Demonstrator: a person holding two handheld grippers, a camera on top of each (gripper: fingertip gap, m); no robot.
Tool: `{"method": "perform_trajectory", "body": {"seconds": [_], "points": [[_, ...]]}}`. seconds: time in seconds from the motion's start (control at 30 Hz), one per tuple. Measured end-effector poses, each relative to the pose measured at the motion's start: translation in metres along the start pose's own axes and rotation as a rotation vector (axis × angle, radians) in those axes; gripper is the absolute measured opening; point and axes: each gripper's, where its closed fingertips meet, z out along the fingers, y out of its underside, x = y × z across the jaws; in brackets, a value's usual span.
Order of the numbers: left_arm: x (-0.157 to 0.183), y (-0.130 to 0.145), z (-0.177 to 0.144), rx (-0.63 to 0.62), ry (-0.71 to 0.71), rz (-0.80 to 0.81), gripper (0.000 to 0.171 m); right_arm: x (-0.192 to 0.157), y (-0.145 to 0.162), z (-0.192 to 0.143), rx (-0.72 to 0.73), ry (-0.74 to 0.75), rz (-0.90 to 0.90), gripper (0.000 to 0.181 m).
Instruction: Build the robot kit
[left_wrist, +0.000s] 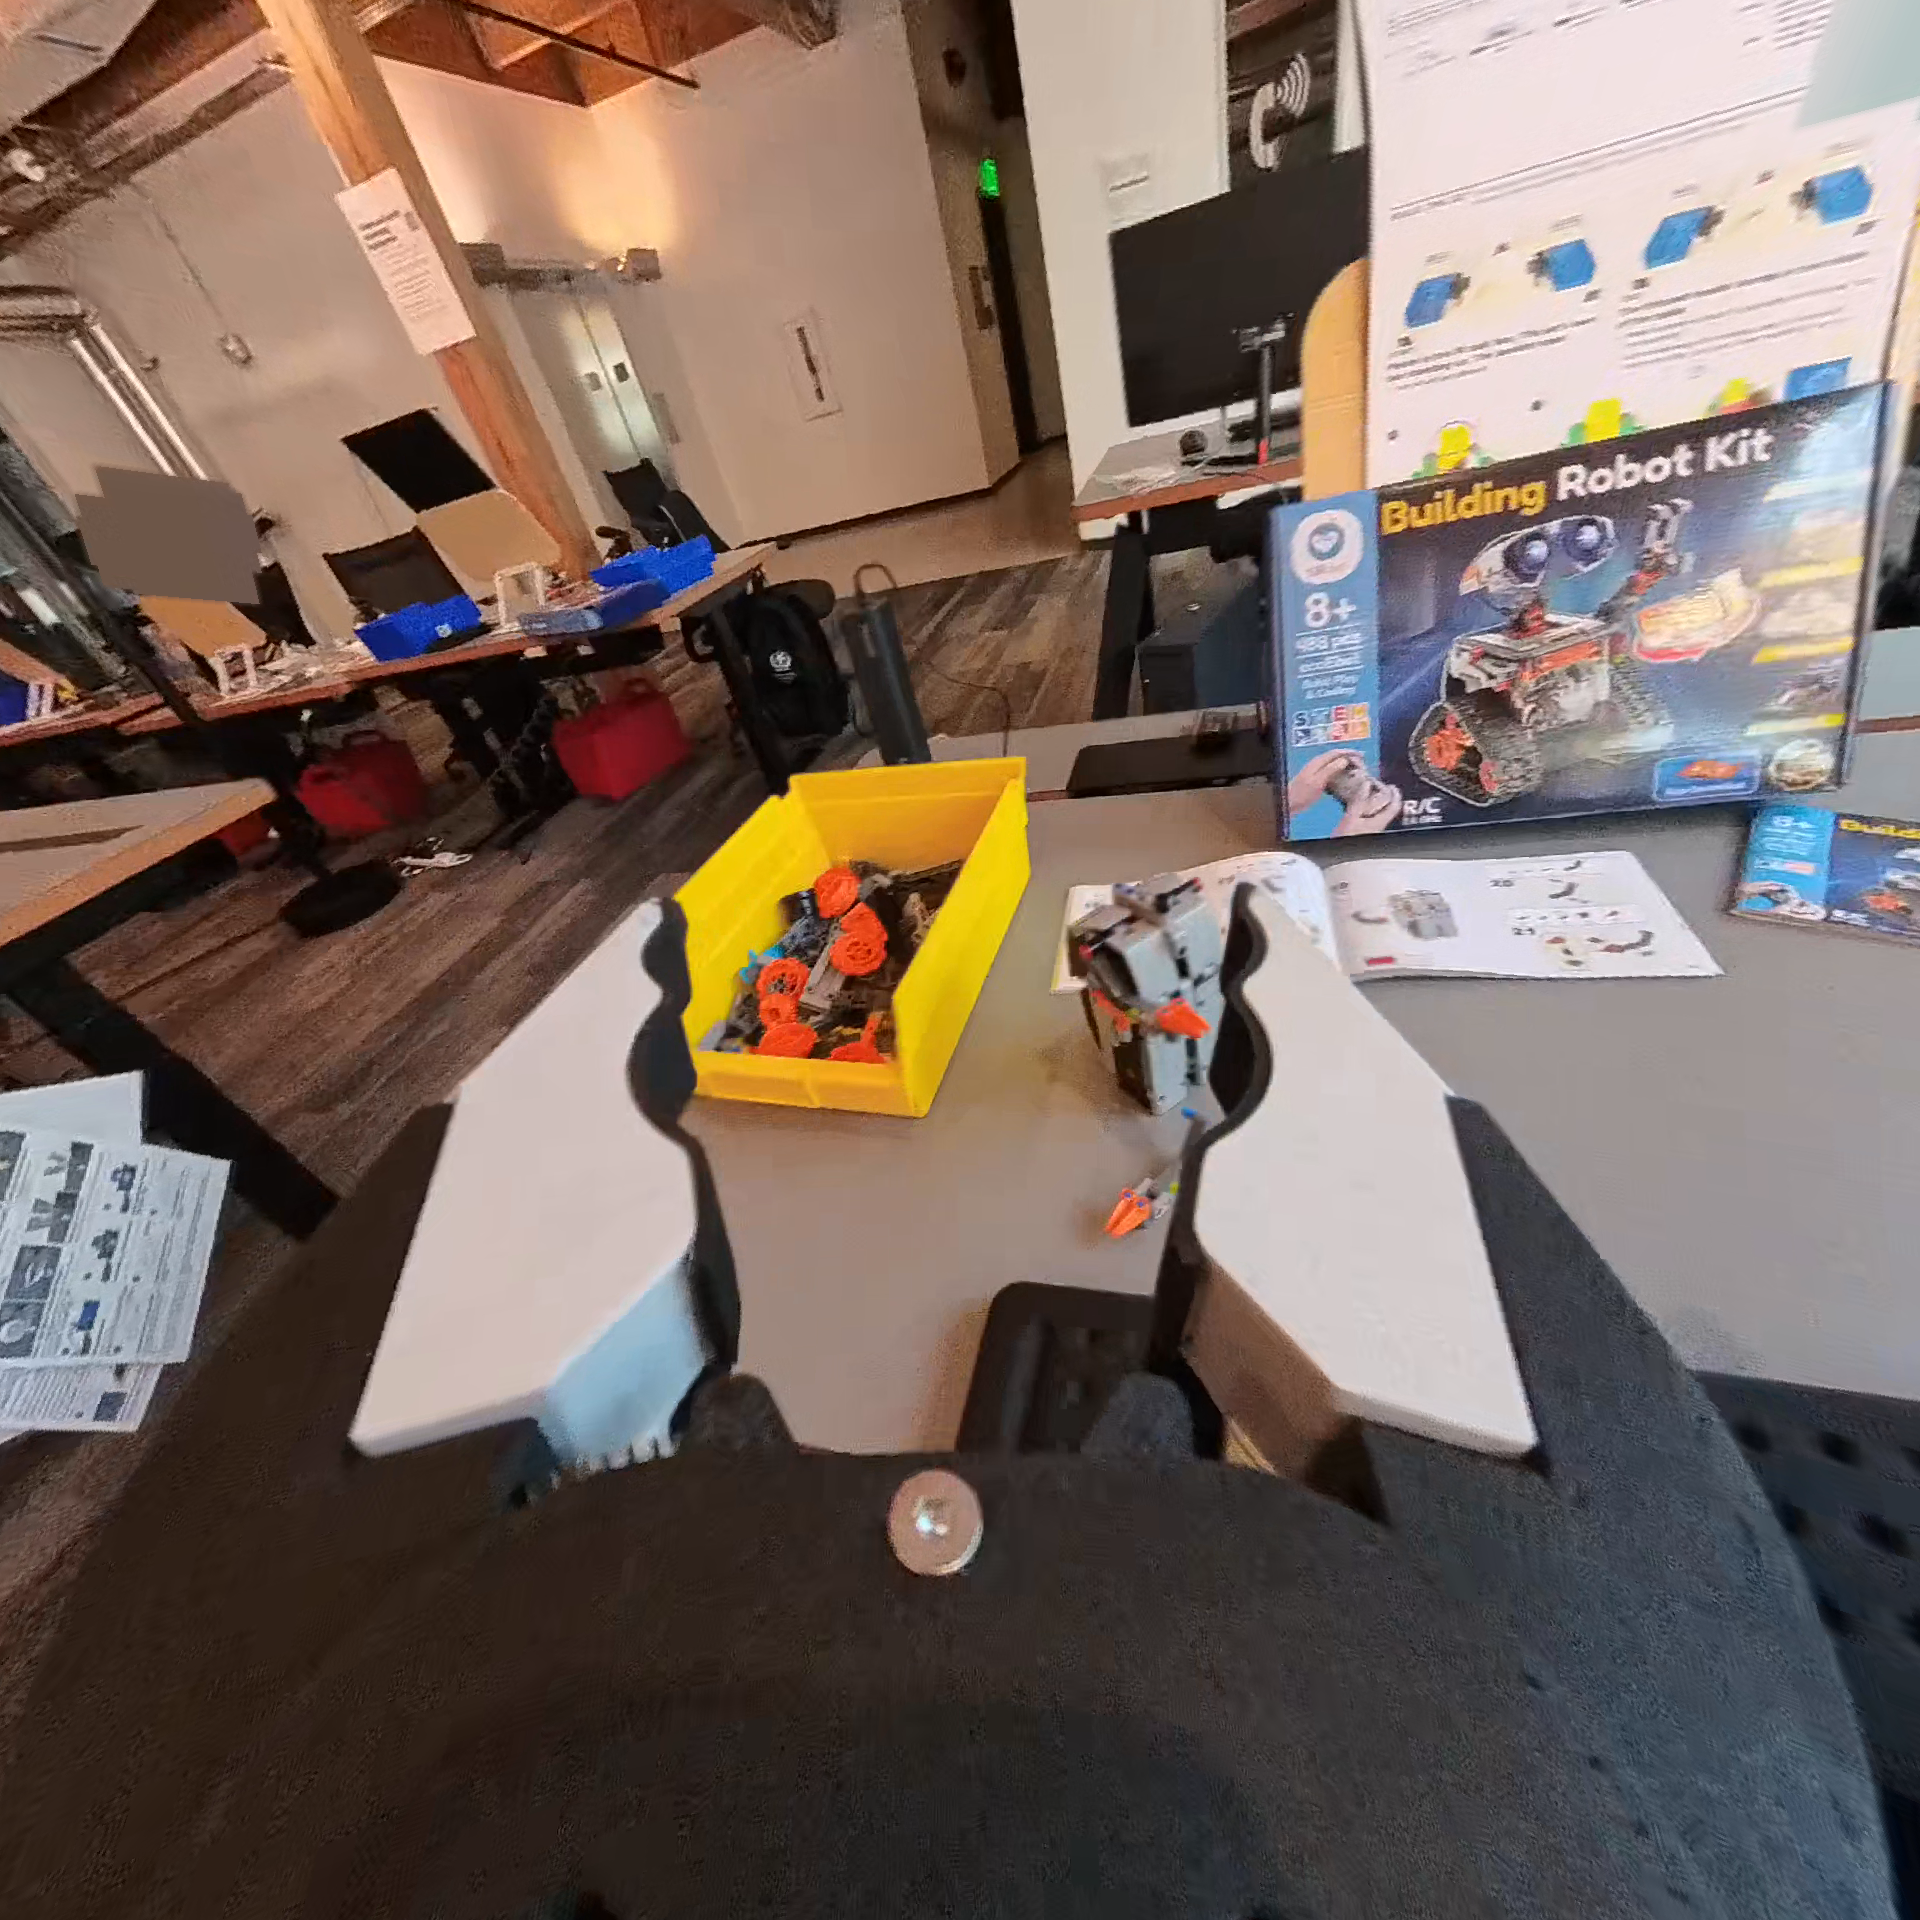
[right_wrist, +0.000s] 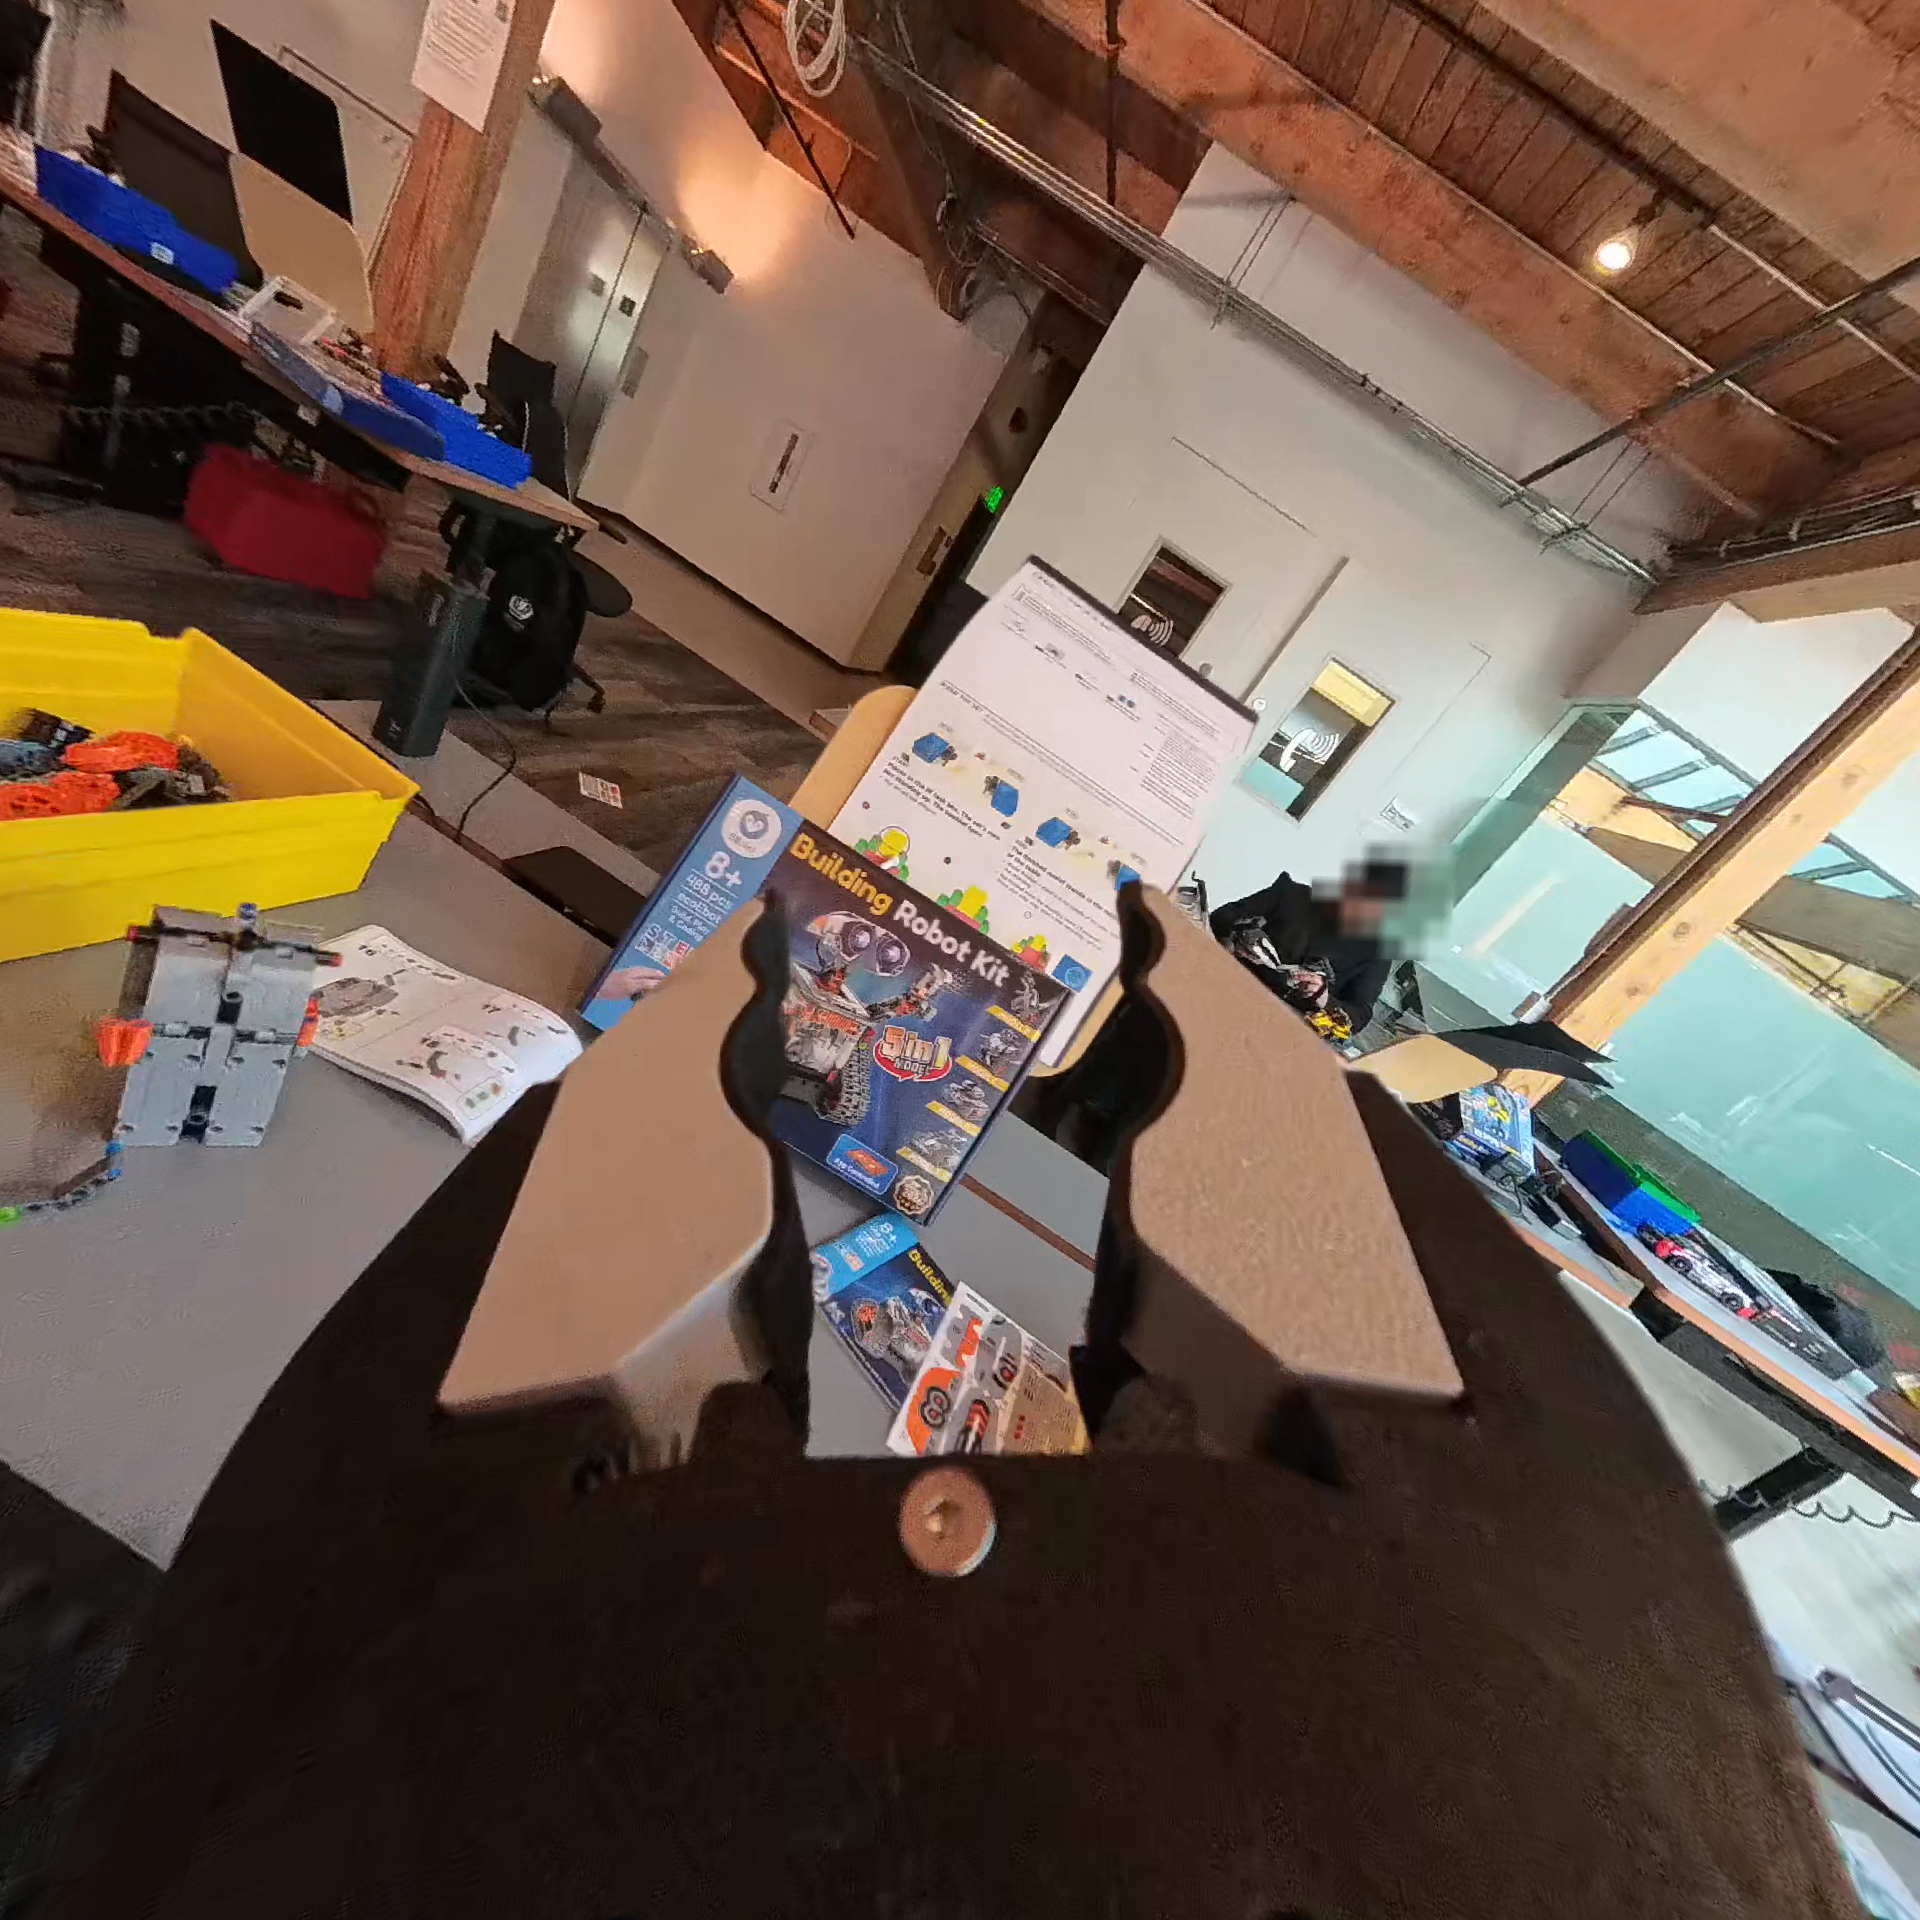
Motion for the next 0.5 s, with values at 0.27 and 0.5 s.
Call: {"method": "perform_trajectory", "body": {"seconds": [0.27,0.5], "points": [[-0.057,0.018,-0.019,-0.025,-0.064,-0.026,0.098,-0.044,0.019,0.034,-0.058,-0.125,-0.003,0.067],[-0.013,0.07,-0.035,-0.168,0.403,-0.105,0.054,-0.127,0.076,0.057,-0.124,-0.618,0.105,0.085]]}}
